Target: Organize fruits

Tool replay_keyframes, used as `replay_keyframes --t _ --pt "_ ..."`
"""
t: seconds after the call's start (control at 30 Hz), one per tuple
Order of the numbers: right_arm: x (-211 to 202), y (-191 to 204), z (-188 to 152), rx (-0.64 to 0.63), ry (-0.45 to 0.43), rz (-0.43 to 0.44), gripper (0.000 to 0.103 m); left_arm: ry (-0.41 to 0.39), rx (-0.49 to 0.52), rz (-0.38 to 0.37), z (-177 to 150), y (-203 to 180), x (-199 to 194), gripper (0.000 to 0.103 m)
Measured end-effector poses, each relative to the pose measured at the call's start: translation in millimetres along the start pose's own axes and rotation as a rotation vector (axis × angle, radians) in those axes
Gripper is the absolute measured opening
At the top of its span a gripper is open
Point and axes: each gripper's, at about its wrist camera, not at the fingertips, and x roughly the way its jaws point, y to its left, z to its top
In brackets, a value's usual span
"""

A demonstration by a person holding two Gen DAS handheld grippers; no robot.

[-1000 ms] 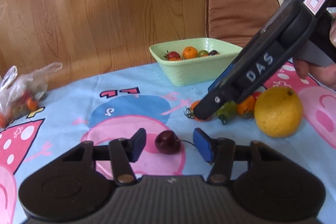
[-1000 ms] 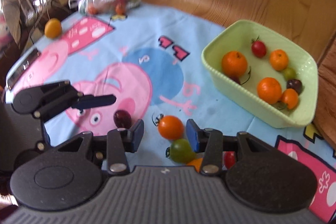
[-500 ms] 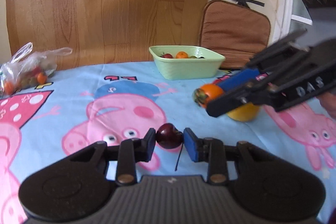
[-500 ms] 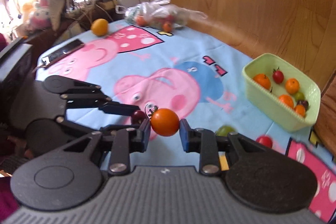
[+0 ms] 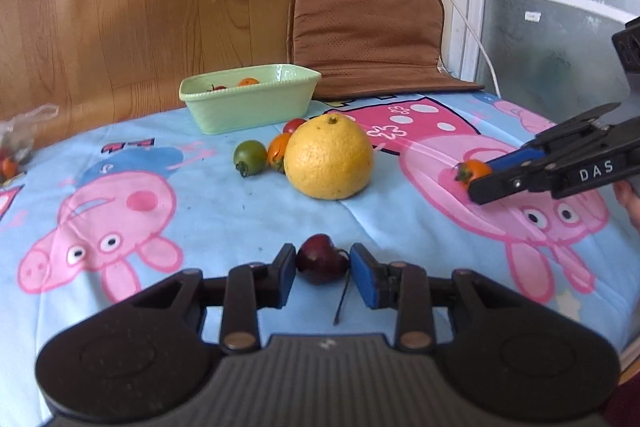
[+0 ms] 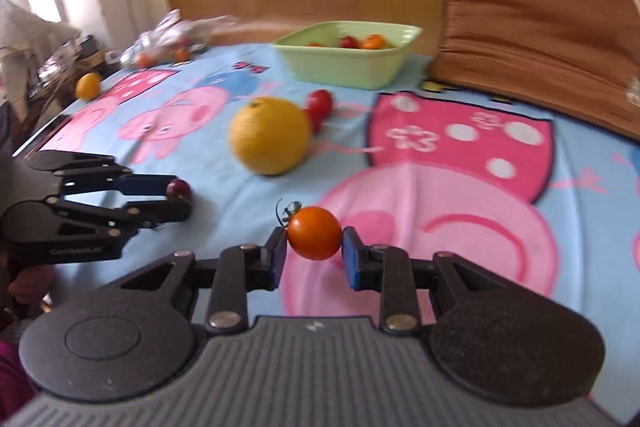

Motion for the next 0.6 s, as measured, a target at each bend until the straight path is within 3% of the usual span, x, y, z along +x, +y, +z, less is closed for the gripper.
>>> replay_keyframes --t 0.1,0.17,0.23,0.3,0.47,0.6 --pt "5 -5 -12 -0.004 -0.025 -0.062 0.033 0.009 0.022 0.034 1 -6 6 0.035" --pt "8 -7 -18 0.007 -0.054 -0.054 0.034 0.012 0.016 0.032 2 -4 6 0.039" --pt "7 -10 -23 0.016 -0.084 -0.049 0.037 0.008 -0.009 0.033 4 1 2 0.05" --pt "2 -12 -26 0.032 -0.114 -0.036 0.049 -0.013 -0.034 0.046 5 6 -8 0.057" --pt "-21 -17 -42 0.021 -0.175 -0.004 0.052 -0.079 -0.06 0.067 -3 13 -40 0.072" --pt "-26 -20 -44 0.016 -0.187 0.004 0.055 -0.085 -0.055 0.069 -6 11 -46 0.074"
